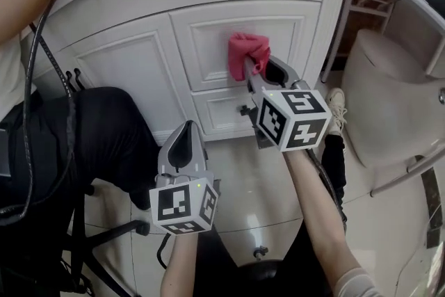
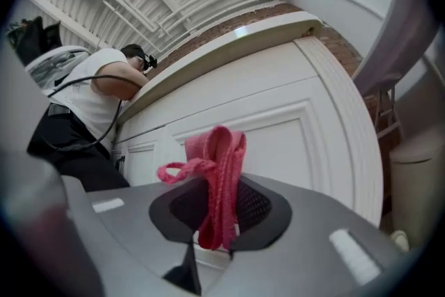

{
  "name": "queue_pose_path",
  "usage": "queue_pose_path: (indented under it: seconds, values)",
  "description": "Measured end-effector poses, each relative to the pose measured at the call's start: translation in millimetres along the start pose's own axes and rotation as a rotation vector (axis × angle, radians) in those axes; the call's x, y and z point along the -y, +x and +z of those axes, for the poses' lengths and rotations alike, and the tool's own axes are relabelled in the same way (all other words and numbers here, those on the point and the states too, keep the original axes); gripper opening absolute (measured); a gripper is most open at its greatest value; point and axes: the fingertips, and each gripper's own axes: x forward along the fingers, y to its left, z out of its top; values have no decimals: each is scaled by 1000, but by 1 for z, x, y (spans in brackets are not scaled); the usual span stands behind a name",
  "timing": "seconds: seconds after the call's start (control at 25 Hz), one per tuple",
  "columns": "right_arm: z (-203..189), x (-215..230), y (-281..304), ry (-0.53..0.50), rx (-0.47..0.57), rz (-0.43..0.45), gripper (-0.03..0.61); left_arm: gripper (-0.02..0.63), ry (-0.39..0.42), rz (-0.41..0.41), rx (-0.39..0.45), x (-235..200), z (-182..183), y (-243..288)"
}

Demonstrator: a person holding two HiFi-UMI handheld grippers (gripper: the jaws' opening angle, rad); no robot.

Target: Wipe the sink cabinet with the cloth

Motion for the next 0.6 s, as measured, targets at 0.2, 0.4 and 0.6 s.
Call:
queue_pose_path:
  seconds: [0.2, 0.4, 0.6]
  values:
    - [14, 114, -41, -44, -9, -196, 66, 15, -40, -82, 6, 63, -11, 28]
    - [22, 181, -80, -42, -13, -321, 66, 14, -36, -124, 19, 97, -5, 40]
    - [18, 125, -75, -62, 3, -215, 66, 14, -31, -72, 35, 74, -1, 33]
